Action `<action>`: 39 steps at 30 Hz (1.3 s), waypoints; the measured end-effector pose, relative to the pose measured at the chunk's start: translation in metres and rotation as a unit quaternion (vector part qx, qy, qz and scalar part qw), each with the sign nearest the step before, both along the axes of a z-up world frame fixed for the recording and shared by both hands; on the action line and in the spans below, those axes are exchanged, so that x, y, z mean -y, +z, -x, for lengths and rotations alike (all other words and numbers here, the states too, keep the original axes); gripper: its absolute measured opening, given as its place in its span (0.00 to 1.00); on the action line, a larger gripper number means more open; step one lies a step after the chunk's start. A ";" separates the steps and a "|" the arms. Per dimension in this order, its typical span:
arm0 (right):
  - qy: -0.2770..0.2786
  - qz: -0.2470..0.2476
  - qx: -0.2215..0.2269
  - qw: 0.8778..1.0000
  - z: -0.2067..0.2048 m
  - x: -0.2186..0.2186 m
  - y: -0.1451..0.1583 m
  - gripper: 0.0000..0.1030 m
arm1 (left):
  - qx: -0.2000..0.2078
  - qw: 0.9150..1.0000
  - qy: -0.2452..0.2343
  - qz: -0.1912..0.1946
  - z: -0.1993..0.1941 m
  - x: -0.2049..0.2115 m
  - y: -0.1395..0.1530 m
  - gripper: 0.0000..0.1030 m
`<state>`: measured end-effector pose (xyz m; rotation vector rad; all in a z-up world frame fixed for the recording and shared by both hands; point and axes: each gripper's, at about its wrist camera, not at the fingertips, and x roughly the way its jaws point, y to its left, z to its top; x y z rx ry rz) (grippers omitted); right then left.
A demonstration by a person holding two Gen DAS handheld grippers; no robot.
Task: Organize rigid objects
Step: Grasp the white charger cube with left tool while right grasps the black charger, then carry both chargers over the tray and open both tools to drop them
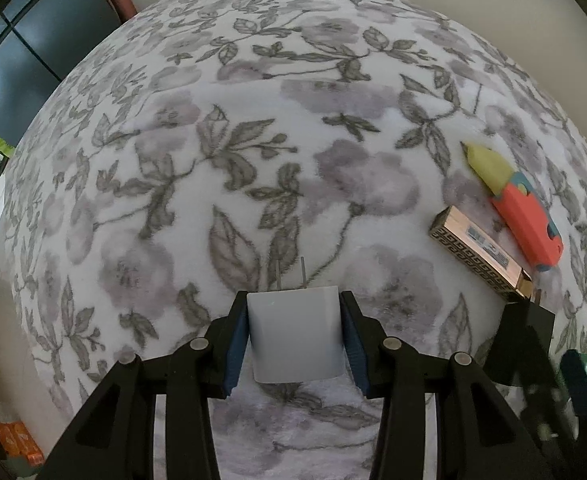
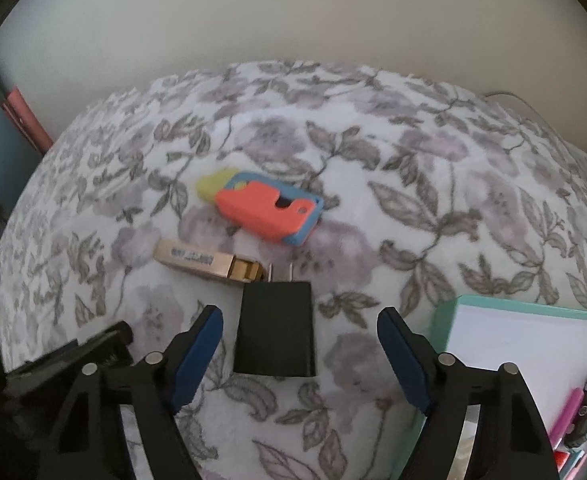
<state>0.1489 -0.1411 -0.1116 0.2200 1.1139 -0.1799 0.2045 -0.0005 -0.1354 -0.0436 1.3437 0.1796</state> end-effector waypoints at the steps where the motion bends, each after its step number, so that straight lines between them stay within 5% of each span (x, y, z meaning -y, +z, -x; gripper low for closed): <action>1: 0.004 0.001 -0.004 1.000 -0.001 -0.002 -0.004 0.76 | 0.000 1.000 0.001 0.001 0.000 -0.002 0.000 0.44; 7: 0.022 0.012 -0.020 0.999 -0.003 -0.012 -0.017 0.51 | 0.000 1.000 0.000 0.001 0.003 -0.029 -0.005 0.44; 26: 0.023 0.021 -0.016 0.999 0.001 -0.013 -0.016 0.43 | 0.013 0.999 -0.025 -0.029 0.003 -0.003 -0.001 0.43; 31: 0.009 0.002 0.003 1.000 0.006 -0.003 0.007 0.43 | 0.022 0.999 -0.030 -0.007 0.004 -0.002 0.014 0.43; 39: -0.035 0.006 0.046 0.998 0.028 0.033 0.067 0.43 | 0.099 0.993 -0.053 0.022 0.015 0.008 0.079 0.43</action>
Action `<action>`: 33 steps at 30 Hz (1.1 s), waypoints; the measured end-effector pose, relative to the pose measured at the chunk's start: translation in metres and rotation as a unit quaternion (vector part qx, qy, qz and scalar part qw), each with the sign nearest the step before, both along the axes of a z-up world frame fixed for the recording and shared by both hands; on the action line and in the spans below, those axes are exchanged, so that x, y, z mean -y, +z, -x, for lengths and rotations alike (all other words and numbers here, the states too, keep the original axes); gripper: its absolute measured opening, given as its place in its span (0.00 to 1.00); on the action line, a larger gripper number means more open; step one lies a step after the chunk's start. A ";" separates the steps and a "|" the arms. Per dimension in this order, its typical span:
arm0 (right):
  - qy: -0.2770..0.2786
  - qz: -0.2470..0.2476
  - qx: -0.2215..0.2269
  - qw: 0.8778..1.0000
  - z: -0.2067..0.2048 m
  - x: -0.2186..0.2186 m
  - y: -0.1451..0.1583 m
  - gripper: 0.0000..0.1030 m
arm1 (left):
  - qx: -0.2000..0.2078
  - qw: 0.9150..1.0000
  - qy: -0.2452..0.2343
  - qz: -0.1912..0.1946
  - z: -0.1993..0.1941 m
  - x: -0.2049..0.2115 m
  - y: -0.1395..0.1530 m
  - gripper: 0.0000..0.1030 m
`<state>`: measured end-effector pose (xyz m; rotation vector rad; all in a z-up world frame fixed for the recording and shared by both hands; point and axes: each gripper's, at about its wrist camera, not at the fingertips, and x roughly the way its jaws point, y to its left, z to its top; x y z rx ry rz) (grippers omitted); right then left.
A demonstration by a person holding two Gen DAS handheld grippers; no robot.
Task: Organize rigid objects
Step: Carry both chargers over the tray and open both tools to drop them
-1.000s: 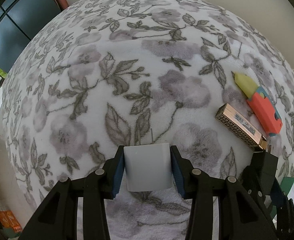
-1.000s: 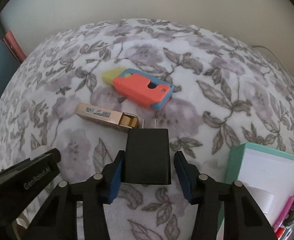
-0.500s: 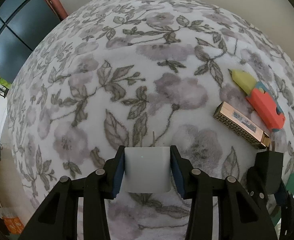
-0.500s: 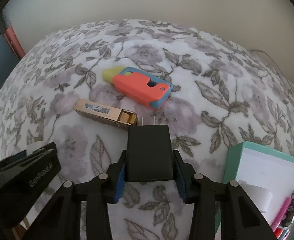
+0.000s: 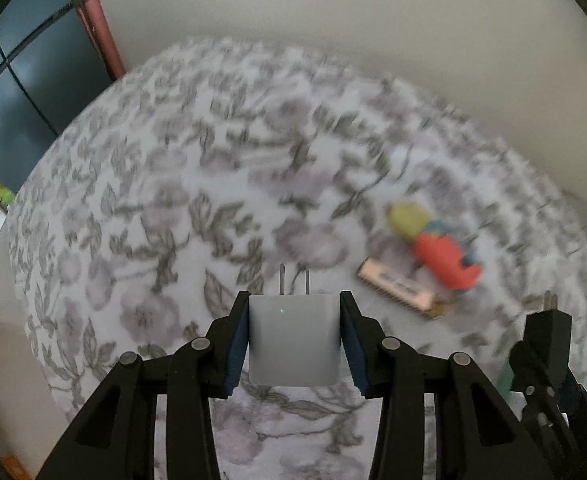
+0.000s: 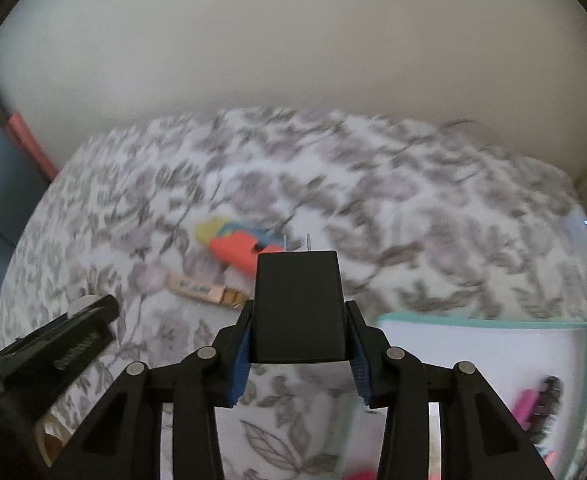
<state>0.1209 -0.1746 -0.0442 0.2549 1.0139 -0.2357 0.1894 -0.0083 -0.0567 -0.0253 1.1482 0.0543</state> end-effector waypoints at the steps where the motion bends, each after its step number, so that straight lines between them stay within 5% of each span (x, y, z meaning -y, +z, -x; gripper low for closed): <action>1: -0.011 -0.001 0.004 1.000 0.004 0.009 0.008 0.43 | 0.010 1.000 -0.003 0.005 0.002 0.002 0.009 0.43; 8: -0.099 0.036 0.015 0.994 0.047 0.084 0.050 0.43 | 0.085 0.992 -0.079 0.040 0.033 0.045 0.071 0.43; 14: -0.198 0.033 -0.006 0.980 0.096 0.149 0.051 0.43 | 0.122 0.972 -0.194 0.045 0.083 0.125 0.091 0.43; 21: -0.261 0.005 -0.070 0.963 0.134 0.195 0.014 0.43 | 0.091 0.954 -0.283 0.046 0.121 0.194 0.067 0.43; 33: -0.279 -0.038 -0.140 0.949 0.147 0.209 -0.046 0.43 | 0.005 0.947 -0.320 0.014 0.132 0.233 0.003 0.43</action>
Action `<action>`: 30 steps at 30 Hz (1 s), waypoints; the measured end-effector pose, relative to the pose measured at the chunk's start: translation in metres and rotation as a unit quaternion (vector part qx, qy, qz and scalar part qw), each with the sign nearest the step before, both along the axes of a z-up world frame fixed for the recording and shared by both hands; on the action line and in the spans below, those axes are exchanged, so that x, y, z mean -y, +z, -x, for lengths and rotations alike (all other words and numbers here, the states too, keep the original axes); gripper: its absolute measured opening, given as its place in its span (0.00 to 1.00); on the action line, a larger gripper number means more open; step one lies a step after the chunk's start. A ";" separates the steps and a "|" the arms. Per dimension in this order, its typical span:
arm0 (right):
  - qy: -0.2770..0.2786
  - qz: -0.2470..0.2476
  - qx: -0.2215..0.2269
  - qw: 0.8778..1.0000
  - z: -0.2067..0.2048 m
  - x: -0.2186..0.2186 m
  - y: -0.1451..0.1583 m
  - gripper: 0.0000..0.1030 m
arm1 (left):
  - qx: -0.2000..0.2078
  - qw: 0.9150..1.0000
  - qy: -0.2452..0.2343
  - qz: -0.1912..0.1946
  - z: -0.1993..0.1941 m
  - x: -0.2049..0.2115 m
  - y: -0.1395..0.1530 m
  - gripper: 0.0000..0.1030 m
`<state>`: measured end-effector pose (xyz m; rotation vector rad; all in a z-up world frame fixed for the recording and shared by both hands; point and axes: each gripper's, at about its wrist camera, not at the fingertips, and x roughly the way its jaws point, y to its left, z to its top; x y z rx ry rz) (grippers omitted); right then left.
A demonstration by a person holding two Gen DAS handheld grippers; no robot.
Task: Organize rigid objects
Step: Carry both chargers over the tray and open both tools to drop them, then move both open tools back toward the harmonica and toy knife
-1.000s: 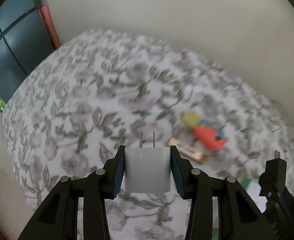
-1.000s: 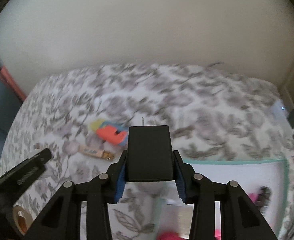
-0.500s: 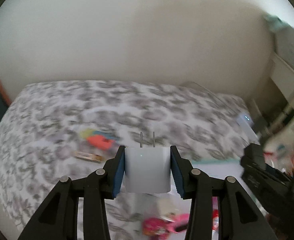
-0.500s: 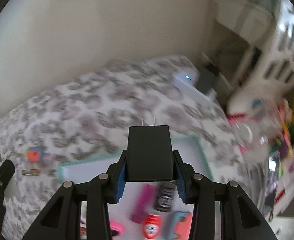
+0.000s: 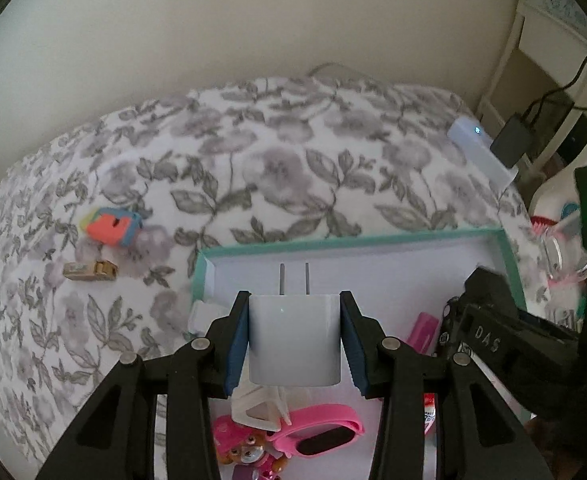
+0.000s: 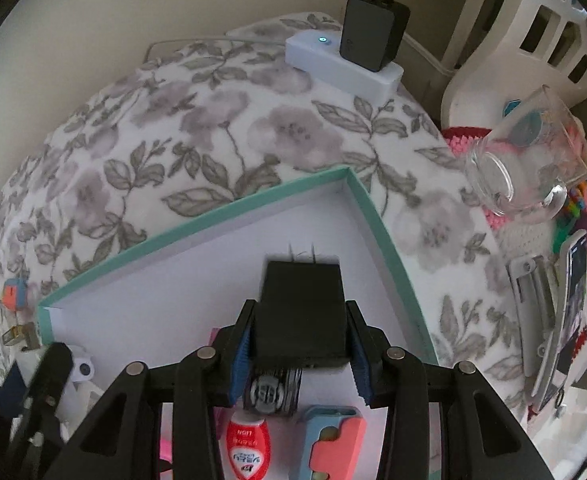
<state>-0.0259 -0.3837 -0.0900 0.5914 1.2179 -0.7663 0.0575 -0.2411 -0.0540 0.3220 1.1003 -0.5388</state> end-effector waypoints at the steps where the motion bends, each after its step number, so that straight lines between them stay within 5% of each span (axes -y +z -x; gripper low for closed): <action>1: -0.001 0.002 -0.002 1.000 0.001 0.000 0.000 0.43 | -0.004 1.000 0.000 -0.001 -0.001 0.000 -0.003 0.43; 8: -0.003 0.004 -0.007 1.000 0.001 0.001 0.002 0.49 | 0.000 1.000 -0.008 0.004 0.002 0.003 0.000 0.49; 18: 0.005 0.045 0.026 0.999 -0.005 -0.001 0.047 0.64 | 0.010 0.999 0.006 0.031 -0.005 -0.009 0.025 0.56; 21: 0.014 0.061 0.047 0.997 -0.007 -0.007 0.067 0.67 | 0.017 0.999 0.023 0.041 -0.013 -0.019 0.036 0.82; 23: 0.021 0.067 0.058 0.996 -0.010 -0.012 0.077 0.69 | 0.021 0.998 0.032 0.046 -0.018 -0.026 0.041 0.83; 25: 0.029 0.073 0.067 0.995 -0.013 -0.018 0.086 0.83 | 0.023 0.998 0.042 0.050 -0.024 -0.034 0.046 0.84; 30: 0.056 0.077 0.082 0.992 -0.026 -0.035 0.093 0.90 | 0.039 0.995 0.073 0.046 -0.040 -0.055 0.050 0.92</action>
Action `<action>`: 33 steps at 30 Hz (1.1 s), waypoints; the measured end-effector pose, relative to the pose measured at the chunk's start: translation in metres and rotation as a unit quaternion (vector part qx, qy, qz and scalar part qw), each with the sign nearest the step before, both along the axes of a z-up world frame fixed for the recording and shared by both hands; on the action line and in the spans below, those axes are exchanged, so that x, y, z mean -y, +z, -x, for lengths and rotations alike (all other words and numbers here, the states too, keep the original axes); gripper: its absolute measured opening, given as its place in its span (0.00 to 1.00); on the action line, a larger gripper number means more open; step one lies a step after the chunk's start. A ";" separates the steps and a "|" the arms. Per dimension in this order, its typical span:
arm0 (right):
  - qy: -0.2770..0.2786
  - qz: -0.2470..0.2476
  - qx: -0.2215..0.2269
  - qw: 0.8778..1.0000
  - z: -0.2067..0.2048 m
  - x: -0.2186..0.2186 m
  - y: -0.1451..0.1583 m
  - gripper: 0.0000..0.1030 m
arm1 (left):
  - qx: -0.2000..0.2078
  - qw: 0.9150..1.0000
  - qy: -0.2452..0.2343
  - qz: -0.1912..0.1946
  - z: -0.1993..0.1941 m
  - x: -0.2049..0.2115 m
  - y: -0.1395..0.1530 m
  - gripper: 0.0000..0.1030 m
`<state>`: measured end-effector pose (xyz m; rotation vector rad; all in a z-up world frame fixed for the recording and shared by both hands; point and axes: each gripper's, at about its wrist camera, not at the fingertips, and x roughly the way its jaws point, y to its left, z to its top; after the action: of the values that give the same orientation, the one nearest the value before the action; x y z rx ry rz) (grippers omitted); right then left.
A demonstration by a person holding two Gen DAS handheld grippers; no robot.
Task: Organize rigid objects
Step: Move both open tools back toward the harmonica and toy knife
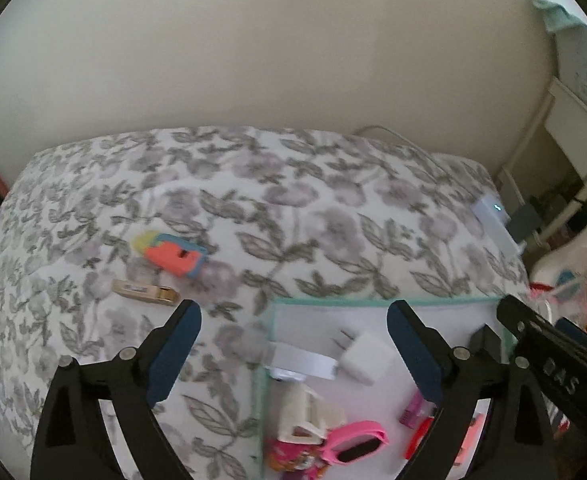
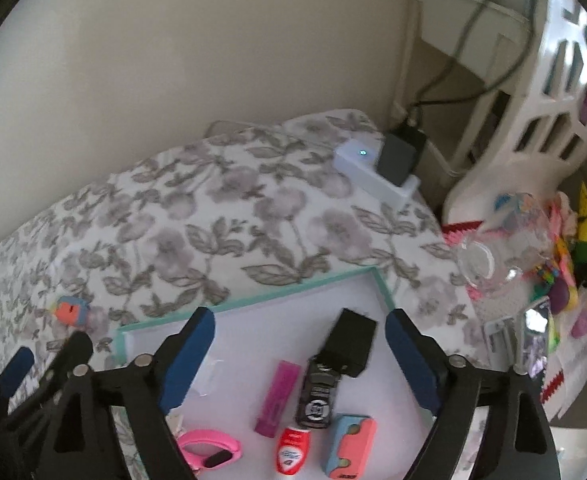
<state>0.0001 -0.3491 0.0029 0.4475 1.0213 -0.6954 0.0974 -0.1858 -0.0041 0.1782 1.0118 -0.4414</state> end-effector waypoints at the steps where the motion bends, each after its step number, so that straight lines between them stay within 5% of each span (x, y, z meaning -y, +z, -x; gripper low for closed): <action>1: 0.008 -0.004 0.002 1.000 -0.004 -0.004 -0.001 0.90 | 0.000 1.000 0.008 -0.002 -0.005 -0.005 -0.001 0.92; 5: 0.045 -0.024 0.006 0.999 -0.021 -0.022 -0.010 0.90 | -0.013 0.999 0.045 -0.006 -0.023 -0.029 -0.010 0.92; 8: 0.072 -0.033 0.007 0.997 -0.034 -0.039 -0.016 1.00 | -0.020 0.997 0.077 -0.015 -0.039 -0.052 -0.019 0.92; 23: 0.168 -0.055 0.004 0.984 -0.087 -0.125 -0.038 1.00 | -0.054 0.979 0.194 -0.029 -0.092 -0.161 -0.050 1.00; 28: 0.189 -0.051 -0.002 0.981 -0.101 -0.145 -0.045 1.00 | -0.039 0.979 0.193 -0.048 -0.098 -0.184 -0.065 1.00; 33: 0.196 -0.042 0.000 0.980 -0.113 -0.151 -0.051 1.00 | -0.076 0.979 0.191 -0.002 -0.113 -0.190 -0.085 1.00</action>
<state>0.1129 -0.1978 -0.0481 0.3058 1.1013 -0.3001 0.2107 0.0043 -0.0889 -0.0502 1.1674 -0.1027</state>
